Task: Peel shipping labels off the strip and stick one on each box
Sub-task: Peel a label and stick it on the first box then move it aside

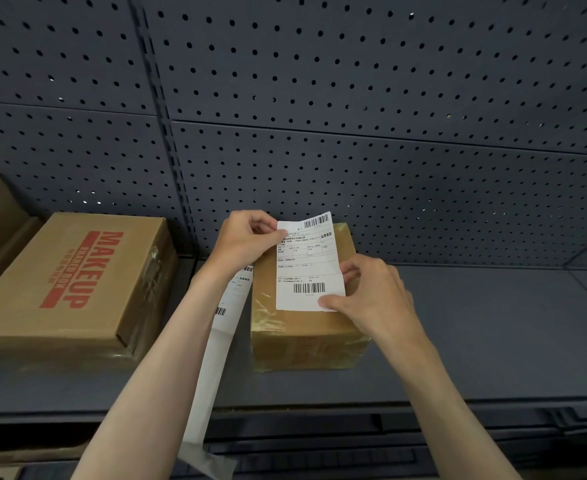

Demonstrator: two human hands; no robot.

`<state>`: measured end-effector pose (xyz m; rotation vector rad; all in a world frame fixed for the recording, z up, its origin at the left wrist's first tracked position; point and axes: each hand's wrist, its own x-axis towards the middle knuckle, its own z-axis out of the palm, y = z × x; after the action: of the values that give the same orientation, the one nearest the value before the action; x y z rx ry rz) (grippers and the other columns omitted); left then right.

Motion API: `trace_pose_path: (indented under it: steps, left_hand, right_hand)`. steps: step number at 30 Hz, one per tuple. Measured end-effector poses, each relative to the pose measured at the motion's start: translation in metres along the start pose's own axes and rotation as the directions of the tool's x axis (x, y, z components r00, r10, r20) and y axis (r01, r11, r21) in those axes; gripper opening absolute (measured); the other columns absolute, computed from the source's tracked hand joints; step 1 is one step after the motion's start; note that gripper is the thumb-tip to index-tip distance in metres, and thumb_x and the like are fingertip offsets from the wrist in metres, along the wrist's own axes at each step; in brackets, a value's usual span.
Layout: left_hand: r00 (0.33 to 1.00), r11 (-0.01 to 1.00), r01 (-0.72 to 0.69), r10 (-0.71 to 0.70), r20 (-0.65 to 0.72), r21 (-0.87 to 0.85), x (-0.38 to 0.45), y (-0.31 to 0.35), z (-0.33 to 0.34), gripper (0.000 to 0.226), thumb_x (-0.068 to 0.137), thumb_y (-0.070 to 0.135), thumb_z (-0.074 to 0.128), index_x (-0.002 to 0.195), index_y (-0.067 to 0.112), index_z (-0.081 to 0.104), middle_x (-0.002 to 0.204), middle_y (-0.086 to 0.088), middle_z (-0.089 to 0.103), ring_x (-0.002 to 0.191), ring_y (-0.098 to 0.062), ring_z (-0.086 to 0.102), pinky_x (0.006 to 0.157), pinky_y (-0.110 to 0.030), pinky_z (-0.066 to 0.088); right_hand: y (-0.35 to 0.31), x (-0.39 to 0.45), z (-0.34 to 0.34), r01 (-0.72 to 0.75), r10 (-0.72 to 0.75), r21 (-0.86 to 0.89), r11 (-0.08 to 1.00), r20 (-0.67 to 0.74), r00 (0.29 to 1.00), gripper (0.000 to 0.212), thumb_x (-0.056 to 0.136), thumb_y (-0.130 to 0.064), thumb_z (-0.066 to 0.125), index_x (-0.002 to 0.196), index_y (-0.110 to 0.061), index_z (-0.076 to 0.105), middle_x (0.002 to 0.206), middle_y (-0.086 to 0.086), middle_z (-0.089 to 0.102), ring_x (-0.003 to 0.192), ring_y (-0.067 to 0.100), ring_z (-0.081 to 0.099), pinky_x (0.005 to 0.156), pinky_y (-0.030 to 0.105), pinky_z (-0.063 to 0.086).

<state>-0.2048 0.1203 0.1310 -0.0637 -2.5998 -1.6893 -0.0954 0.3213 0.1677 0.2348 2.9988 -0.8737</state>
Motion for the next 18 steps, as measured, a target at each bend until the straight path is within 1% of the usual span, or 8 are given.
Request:
trace_pose_path:
  steps: [2,4,6,9,11,13,15,18]
  left_hand:
    - [1.0,1.0,-0.01,0.01,-0.01,0.008,0.0,0.0,0.002,0.011,0.081,0.026,0.082,0.076,0.025,0.072,0.073,0.008,0.072,0.064,-0.002,0.061,0.054,-0.014,0.043]
    - [1.0,1.0,-0.017,0.017,-0.014,0.019,0.0,0.0,0.003,0.01,0.08,0.024,0.083,0.076,0.024,0.073,0.072,0.008,0.073,0.063,-0.001,0.061,0.059,-0.016,0.046]
    - [1.0,0.999,-0.022,0.023,-0.019,0.037,0.0,0.001,0.004,0.011,0.079,0.024,0.084,0.076,0.024,0.073,0.072,0.008,0.073,0.061,0.001,0.06,0.06,-0.013,0.047]
    - [0.999,0.996,-0.039,0.041,-0.027,0.078,0.0,0.002,0.005,0.013,0.078,0.024,0.085,0.076,0.024,0.072,0.07,0.01,0.071,0.056,0.008,0.059,0.058,-0.008,0.046]
    - [0.998,0.992,-0.038,0.042,-0.036,0.119,0.0,0.002,0.006,0.013,0.077,0.026,0.085,0.076,0.026,0.072,0.07,0.011,0.071,0.059,0.007,0.06,0.062,-0.013,0.049]
    - [0.997,0.987,-0.028,0.038,-0.063,0.159,0.001,-0.001,0.008,0.014,0.075,0.031,0.085,0.076,0.027,0.072,0.07,0.013,0.072,0.066,0.001,0.065,0.07,-0.027,0.057]
    - [0.995,0.976,-0.021,0.042,-0.092,0.219,0.001,-0.003,0.009,0.016,0.073,0.038,0.084,0.076,0.029,0.072,0.07,0.015,0.072,0.072,-0.004,0.068,0.075,-0.035,0.059]
    - [0.99,0.951,-0.028,0.07,-0.126,0.309,-0.002,-0.001,0.012,0.019,0.074,0.045,0.083,0.081,0.03,0.072,0.073,0.017,0.071,0.077,-0.005,0.067,0.072,-0.033,0.056]
  right_hand:
    - [0.0,-0.002,0.001,0.005,-0.007,-0.055,0.998,-0.025,1.0,0.047,0.073,-0.041,0.088,0.112,-0.033,0.064,0.105,-0.019,0.069,0.098,0.01,0.063,0.074,0.033,0.044]
    - [0.0,-0.004,0.003,0.015,-0.019,-0.081,0.997,-0.047,0.999,0.046,0.074,-0.043,0.087,0.113,-0.033,0.064,0.108,-0.017,0.07,0.1,0.013,0.066,0.073,0.033,0.044]
    - [0.0,-0.005,0.004,0.02,-0.027,-0.105,0.994,-0.065,0.998,0.048,0.073,-0.046,0.086,0.113,-0.031,0.064,0.111,-0.015,0.067,0.101,0.015,0.066,0.073,0.034,0.045]
    - [0.005,-0.003,0.003,0.009,-0.022,-0.134,0.991,-0.098,0.995,0.067,0.067,-0.056,0.087,0.121,-0.026,0.06,0.114,-0.008,0.056,0.106,0.023,0.064,0.081,0.041,0.051]
    - [0.009,-0.002,0.002,-0.002,-0.009,-0.108,0.994,-0.107,0.994,0.082,0.064,-0.058,0.088,0.132,-0.025,0.055,0.117,-0.008,0.053,0.112,0.024,0.062,0.086,0.045,0.051]
    - [0.012,-0.003,0.002,0.003,-0.01,-0.059,0.998,-0.113,0.994,0.091,0.064,-0.057,0.088,0.14,-0.025,0.05,0.119,-0.009,0.053,0.116,0.022,0.059,0.089,0.047,0.05]
    - [0.014,-0.004,0.004,0.022,-0.024,-0.019,1.0,-0.133,0.991,0.085,0.065,-0.056,0.089,0.136,-0.026,0.053,0.117,-0.01,0.054,0.113,0.02,0.06,0.089,0.046,0.052]
    - [0.018,-0.005,0.007,0.039,-0.034,0.032,0.999,-0.145,0.989,0.08,0.068,-0.054,0.088,0.134,-0.022,0.057,0.115,-0.01,0.053,0.111,0.015,0.058,0.089,0.045,0.053]
